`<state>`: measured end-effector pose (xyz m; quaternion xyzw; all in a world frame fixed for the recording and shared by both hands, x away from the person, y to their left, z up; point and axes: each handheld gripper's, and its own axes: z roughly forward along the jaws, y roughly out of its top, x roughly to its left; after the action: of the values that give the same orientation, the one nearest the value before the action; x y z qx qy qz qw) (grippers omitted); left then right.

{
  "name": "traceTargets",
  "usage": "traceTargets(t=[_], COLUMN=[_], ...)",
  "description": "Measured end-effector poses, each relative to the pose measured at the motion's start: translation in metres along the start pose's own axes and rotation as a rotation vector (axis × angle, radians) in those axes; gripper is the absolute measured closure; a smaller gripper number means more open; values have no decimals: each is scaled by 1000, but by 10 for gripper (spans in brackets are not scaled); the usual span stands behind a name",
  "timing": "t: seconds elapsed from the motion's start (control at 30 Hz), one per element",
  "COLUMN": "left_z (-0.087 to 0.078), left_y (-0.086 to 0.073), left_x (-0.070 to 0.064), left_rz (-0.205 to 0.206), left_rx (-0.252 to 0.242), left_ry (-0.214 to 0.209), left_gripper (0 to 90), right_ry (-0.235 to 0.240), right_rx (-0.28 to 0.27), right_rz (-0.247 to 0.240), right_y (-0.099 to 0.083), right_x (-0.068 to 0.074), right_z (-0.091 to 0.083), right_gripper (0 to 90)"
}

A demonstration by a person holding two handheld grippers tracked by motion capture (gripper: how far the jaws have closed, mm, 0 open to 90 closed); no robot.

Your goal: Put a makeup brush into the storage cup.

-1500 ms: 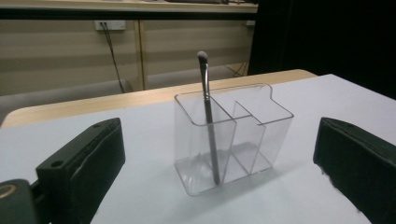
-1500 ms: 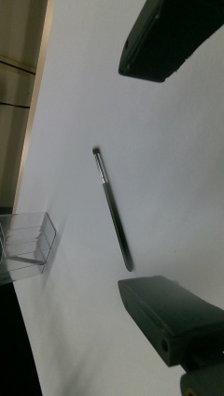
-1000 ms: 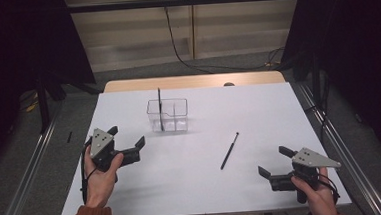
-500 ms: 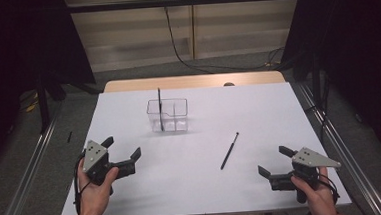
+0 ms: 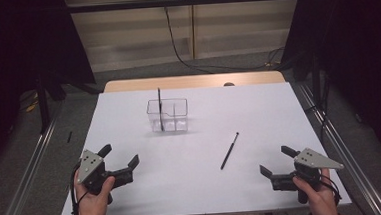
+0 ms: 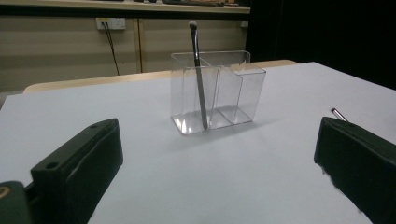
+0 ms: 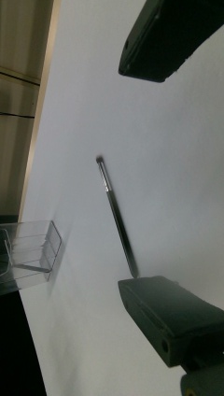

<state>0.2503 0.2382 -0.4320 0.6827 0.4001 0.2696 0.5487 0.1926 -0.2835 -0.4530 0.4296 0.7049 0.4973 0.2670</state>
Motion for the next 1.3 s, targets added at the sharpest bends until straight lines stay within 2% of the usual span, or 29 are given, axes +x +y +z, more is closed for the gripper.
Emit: traceTargets(t=[0.23, 0.47, 0.73, 0.9, 1.07, 1.3], left_z=[-14, -16, -17, -17, -18, -20], left_y=[-4, -6, -7, -7, -6, -6], left_x=[-3, -3, 0, 0, -3, -3], left_rz=[25, 34, 14, 21, 29, 32], left_rx=[4, 5, 5, 5, 6, 4], left_ry=[-17, -24, -23, -30, -33, -26], left_gripper=[12, 17, 17, 17, 18, 18], right_ry=[-13, -12, -27, -32, -28, -12], right_rx=[-17, -25, -42, -55, -75, -67], right_rz=[6, 10, 27, 33, 29, 30], right_y=[0, 0, 1, 2, 5, 11], right_x=[-1, -1, -2, -2, 0, 2], right_z=[-3, -3, -3, -3, 1, 14], right_gripper=[0, 0, 0, 0, 0, 2])
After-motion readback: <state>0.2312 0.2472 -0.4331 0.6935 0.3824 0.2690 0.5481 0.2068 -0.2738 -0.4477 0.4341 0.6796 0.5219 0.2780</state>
